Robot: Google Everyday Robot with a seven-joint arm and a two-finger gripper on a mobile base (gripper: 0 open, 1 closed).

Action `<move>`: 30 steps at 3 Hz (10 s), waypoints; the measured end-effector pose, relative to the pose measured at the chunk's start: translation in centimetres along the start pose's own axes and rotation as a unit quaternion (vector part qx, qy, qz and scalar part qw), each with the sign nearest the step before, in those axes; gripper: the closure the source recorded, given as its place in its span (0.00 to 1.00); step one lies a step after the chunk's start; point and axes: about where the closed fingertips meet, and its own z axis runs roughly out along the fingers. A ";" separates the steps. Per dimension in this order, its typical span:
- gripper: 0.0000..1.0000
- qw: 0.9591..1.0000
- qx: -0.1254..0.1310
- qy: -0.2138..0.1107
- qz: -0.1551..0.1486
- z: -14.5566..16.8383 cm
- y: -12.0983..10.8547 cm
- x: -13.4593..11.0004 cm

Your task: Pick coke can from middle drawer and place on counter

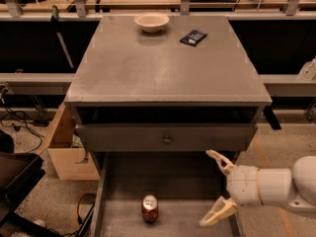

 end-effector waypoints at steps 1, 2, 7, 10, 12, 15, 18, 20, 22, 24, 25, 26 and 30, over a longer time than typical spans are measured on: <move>0.00 0.999 -0.021 -0.044 0.014 6.0 1.1 2.4; 0.00 0.996 -0.030 -0.081 0.021 10.6 1.6 3.6; 0.00 0.982 -0.090 -0.165 0.014 26.4 5.1 7.3; 0.13 0.978 -0.074 -0.193 0.006 28.6 5.5 9.9; 0.59 0.978 -0.076 -0.196 0.007 28.9 5.7 9.8; 1.00 0.972 -0.102 -0.213 -0.007 27.9 6.0 7.0; 1.00 0.963 -0.098 -0.252 -0.014 11.0 3.5 -12.2; 1.00 0.960 -0.039 -0.276 -0.001 4.5 -1.9 -23.0; 1.00 0.961 -0.041 -0.274 -0.011 4.4 -3.4 -24.7; 1.00 0.953 -0.068 -0.294 -0.023 3.9 -14.0 -33.9; 1.00 0.945 -0.077 -0.317 -0.004 6.6 -19.6 -36.2; 1.00 0.929 -0.062 -0.364 0.009 9.0 -25.0 -39.9; 1.00 0.946 -0.006 -0.316 0.072 20.6 -28.0 -38.1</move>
Offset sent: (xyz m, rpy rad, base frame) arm 0.0317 0.1009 -0.1360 0.2558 0.0378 0.0799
